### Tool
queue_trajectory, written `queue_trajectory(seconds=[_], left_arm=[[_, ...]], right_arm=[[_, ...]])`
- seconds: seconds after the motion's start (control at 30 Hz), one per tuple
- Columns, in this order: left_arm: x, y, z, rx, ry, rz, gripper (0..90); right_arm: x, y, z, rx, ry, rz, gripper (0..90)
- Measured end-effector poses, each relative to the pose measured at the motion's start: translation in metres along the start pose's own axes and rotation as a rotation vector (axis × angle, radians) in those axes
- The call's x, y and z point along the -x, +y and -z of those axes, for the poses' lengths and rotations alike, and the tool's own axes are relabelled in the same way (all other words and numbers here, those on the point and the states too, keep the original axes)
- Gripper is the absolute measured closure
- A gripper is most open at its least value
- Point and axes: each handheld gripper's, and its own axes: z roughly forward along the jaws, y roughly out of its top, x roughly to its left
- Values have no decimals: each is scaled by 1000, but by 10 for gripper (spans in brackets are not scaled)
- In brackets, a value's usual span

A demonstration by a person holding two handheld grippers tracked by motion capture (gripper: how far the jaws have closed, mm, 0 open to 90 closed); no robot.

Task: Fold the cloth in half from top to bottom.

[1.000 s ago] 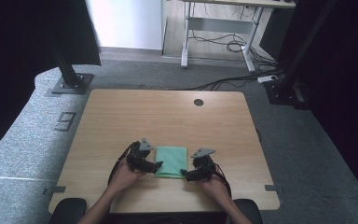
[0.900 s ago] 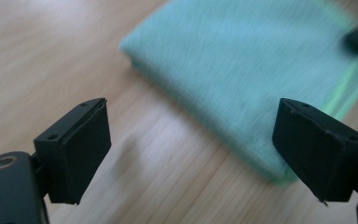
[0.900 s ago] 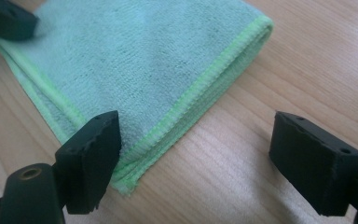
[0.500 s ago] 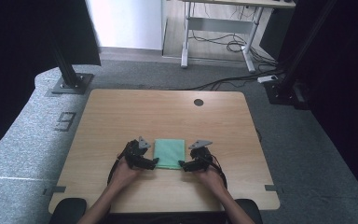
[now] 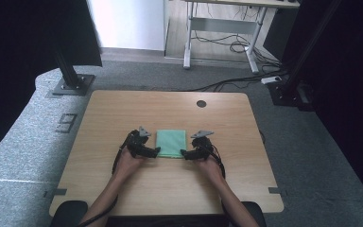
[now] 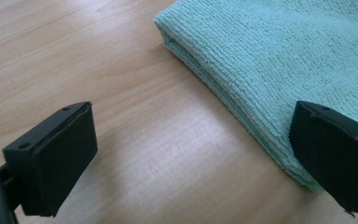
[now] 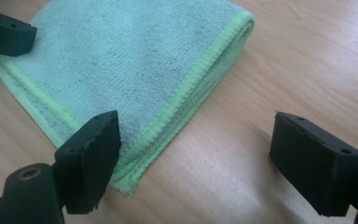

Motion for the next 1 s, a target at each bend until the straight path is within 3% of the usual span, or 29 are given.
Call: queue_trajectory(seconds=[0.13,0.27,0.47,0.67,1.0], left_arm=[[-4,1,-2,-9,-15,20,19],[-4,2,-3,-12,-14,14,8],[-9,4,1,-5,-60,35,9],[-1,10,22,35,-82,8,21],[10,5,64,42,-89,-67,13]], right_arm=[[2,2,-2,0,-1,-6,163],[2,2,-2,4,-1,-9,172],[4,3,0,5,33,-17,183],[1,9,12,16,50,14,149],[-2,11,50,33,41,64,135]])
